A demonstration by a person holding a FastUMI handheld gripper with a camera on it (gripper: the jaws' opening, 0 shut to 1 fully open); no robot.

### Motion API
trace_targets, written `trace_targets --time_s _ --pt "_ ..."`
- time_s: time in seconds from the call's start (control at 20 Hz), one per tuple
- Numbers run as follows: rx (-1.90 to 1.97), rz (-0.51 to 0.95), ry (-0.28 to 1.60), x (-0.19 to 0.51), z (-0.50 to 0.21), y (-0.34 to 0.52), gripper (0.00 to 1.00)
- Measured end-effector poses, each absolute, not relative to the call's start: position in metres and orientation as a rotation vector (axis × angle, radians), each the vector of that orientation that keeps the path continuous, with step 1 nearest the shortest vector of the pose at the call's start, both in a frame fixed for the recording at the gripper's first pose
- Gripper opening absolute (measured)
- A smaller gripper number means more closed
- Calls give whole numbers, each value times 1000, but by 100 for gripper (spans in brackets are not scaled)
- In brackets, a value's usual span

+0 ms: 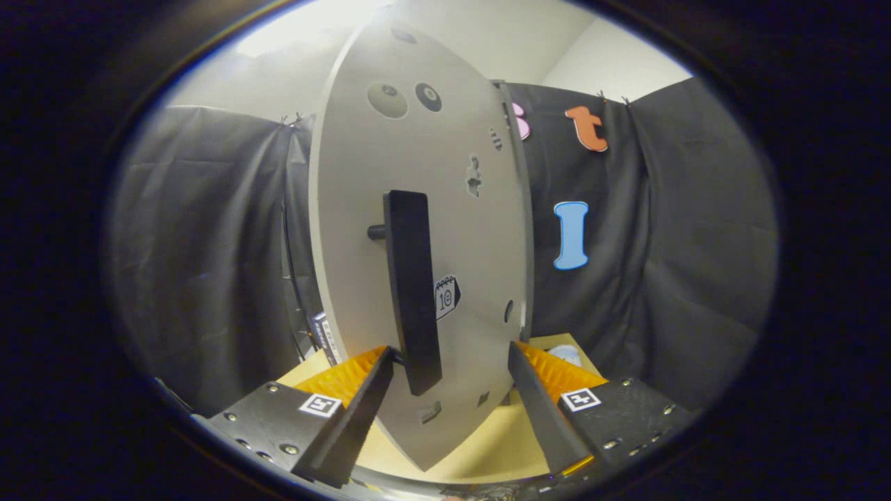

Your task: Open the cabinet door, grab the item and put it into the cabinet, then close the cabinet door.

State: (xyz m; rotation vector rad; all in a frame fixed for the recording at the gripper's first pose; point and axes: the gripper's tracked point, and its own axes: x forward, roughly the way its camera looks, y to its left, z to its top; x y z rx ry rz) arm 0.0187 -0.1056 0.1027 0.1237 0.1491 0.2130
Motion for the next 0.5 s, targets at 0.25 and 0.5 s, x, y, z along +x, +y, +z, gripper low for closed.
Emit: trace_targets --time_s 0.25,0.5 --pt "117 274 126 55 101 -38 100" --pt "93 295 90 111 103 25 100"
